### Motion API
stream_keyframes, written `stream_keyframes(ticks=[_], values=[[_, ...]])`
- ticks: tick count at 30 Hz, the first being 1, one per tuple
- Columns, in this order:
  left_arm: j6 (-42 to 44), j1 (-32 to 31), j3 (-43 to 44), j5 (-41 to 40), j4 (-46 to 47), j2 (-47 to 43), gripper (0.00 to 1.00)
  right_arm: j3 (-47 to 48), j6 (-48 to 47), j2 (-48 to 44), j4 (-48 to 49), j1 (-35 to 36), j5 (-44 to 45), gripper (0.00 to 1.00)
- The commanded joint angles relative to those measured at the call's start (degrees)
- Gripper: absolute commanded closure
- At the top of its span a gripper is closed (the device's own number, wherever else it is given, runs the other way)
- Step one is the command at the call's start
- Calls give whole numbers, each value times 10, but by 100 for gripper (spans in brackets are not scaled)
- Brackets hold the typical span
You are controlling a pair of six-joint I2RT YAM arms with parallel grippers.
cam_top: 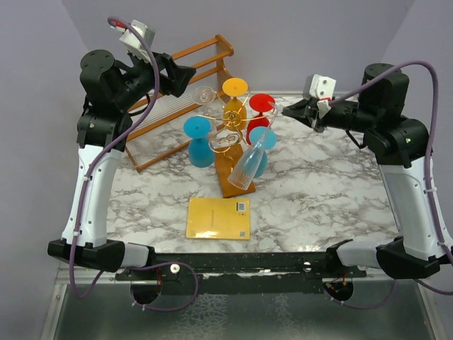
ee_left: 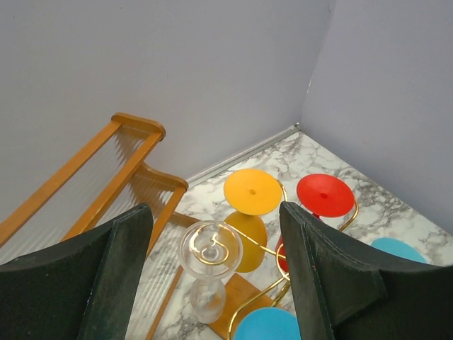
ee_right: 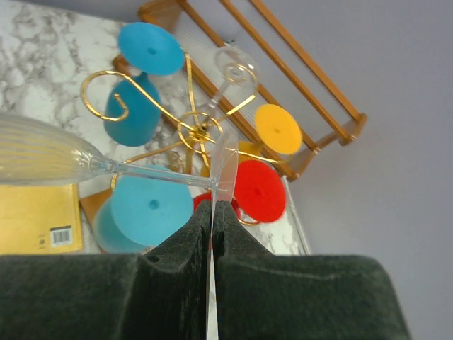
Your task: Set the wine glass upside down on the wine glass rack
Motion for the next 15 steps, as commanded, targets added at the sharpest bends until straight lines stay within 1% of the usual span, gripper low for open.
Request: stream_keyframes(ticks=[1, 6, 9, 15], values=[[17, 9, -8, -18, 3, -7, 25, -15, -34, -14, -33, 60, 14, 99], [23, 16, -16, -21, 4, -4, 25, -37, -24, -7, -26, 157, 90, 99], [28, 20, -17, -23, 4, -4, 24, -42, -35, 6, -30, 194, 130, 99], [37, 26, -23, -29, -1, -8, 22, -60, -55, 23, -5, 252, 245, 99]])
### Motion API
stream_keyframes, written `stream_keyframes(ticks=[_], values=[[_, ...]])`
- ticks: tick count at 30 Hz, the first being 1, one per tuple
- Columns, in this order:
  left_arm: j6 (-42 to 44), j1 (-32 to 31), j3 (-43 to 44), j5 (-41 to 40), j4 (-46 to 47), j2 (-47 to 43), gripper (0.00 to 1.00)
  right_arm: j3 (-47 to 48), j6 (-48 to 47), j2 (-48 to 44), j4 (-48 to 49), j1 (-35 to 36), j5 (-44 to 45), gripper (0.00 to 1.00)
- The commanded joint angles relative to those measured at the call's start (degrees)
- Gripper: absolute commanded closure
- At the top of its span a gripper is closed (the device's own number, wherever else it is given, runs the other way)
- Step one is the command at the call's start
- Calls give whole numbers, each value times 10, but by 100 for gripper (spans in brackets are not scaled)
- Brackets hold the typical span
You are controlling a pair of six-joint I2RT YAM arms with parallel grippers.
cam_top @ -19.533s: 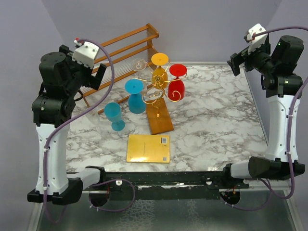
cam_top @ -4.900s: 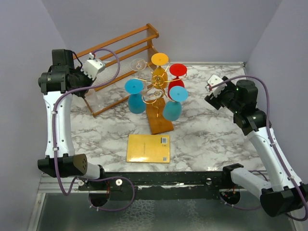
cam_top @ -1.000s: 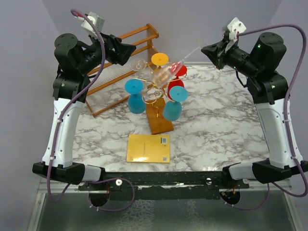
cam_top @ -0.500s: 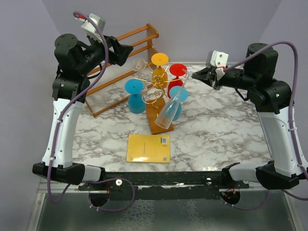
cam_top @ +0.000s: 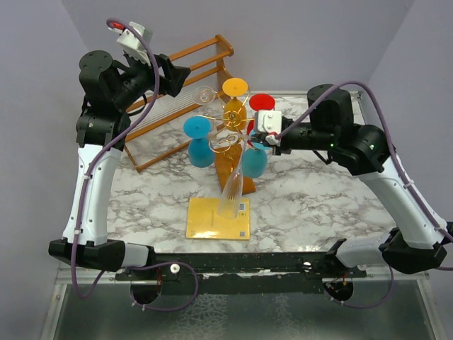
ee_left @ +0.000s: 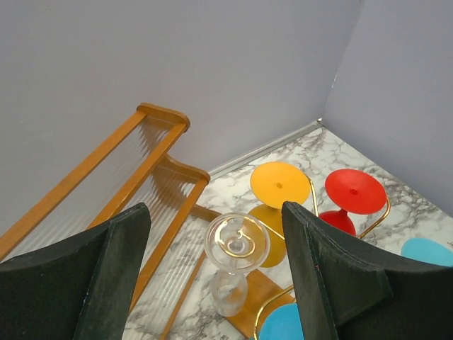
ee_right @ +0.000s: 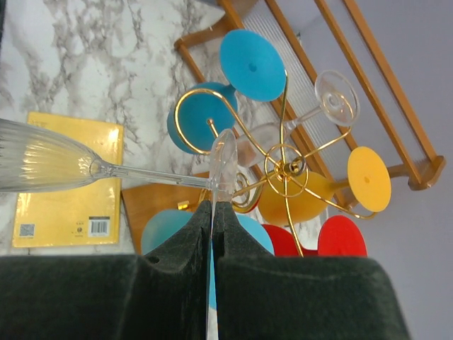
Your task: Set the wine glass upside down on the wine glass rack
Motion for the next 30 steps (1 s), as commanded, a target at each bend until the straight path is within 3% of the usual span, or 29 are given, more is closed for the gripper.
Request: stream_keyframes(ticks=[1, 13, 30], values=[[15, 7, -10, -14, -1, -10, 22, -13, -22, 14, 20, 37, 127, 99], [19, 8, -11, -12, -3, -13, 22, -30, -63, 53, 62, 104, 281, 99], [19, 8, -8, -4, -3, -15, 22, -24, -89, 107, 115, 156, 391, 99]])
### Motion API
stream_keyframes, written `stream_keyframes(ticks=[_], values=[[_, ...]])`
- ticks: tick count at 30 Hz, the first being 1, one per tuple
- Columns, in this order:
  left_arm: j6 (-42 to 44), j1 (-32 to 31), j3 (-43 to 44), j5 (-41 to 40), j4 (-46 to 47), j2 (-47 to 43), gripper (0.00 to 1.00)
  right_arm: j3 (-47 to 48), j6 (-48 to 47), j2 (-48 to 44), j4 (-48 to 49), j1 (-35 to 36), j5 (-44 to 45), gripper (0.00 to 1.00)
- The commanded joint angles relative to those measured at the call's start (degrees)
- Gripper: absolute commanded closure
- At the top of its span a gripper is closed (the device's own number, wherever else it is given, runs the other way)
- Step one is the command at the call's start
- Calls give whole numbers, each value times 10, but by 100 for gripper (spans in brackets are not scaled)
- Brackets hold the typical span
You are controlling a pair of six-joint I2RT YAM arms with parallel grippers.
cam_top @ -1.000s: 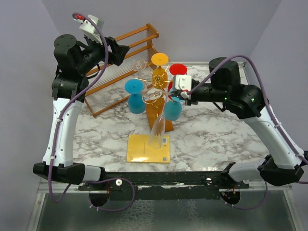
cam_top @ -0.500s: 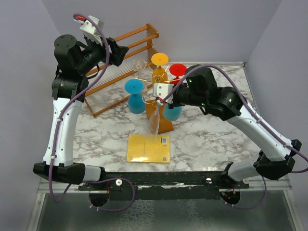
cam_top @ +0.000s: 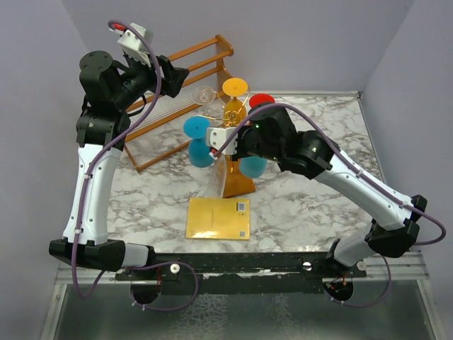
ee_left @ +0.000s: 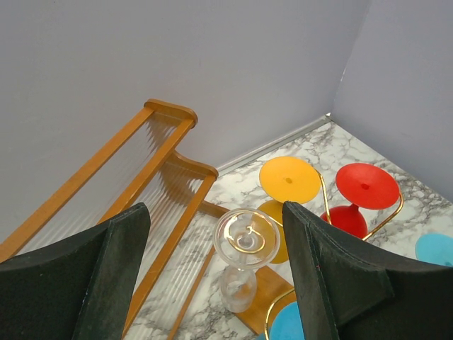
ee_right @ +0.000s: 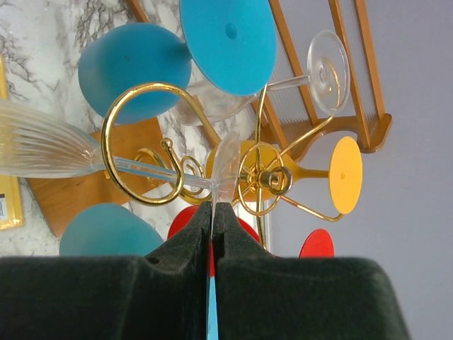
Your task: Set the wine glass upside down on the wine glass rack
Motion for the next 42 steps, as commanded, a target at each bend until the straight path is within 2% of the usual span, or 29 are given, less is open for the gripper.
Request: stream_keyframes(ticks=[1, 17, 28, 42], values=[[5, 3, -1, -1, 0, -15, 22, 7, -9, 12, 40, 15, 39, 99], [14, 3, -1, 1, -4, -21, 22, 23, -6, 32, 42, 42, 29, 99], [20, 3, -3, 2, -7, -24, 22, 50, 4, 35, 21, 51, -8, 99], [23, 3, 5, 0, -7, -16, 22, 41, 1, 5, -9, 52, -36, 99]])
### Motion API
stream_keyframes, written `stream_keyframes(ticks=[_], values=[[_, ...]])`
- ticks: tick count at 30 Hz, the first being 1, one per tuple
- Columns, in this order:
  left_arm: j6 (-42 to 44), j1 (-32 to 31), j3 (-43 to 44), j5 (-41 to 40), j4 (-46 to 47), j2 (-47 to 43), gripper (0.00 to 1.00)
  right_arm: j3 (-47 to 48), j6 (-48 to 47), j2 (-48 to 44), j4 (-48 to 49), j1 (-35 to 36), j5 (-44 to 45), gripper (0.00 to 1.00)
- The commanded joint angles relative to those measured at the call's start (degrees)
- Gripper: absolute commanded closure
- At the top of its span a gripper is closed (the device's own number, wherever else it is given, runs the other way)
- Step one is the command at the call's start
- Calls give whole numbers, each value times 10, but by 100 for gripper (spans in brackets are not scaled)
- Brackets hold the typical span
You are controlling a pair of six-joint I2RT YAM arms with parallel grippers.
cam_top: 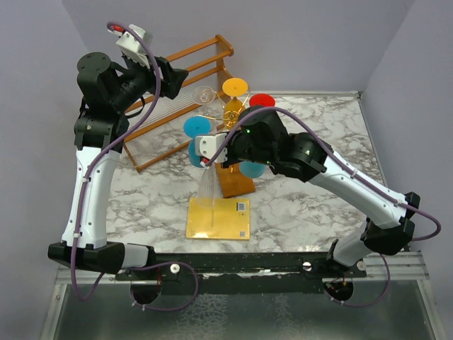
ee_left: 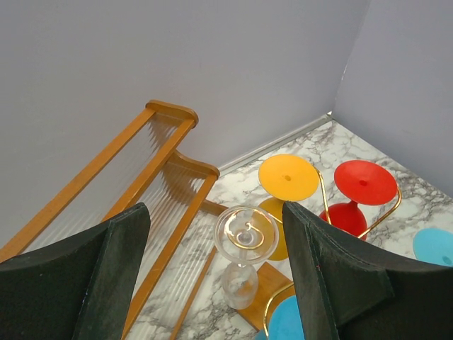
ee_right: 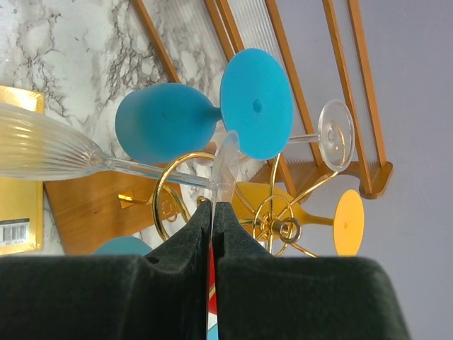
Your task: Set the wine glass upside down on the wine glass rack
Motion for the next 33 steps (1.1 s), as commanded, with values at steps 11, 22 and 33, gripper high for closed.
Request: stream_keyframes(ticks=[11, 22, 33], values=[[8, 4, 16, -2, 4, 9, 22, -56, -19, -62, -5, 5, 27, 97], [12, 5, 23, -2, 2, 14, 22, -81, -26, -68, 2, 5, 51, 86], [18, 5, 18, 0, 0, 13, 22, -84, -26, -67, -2, 4, 56, 72]])
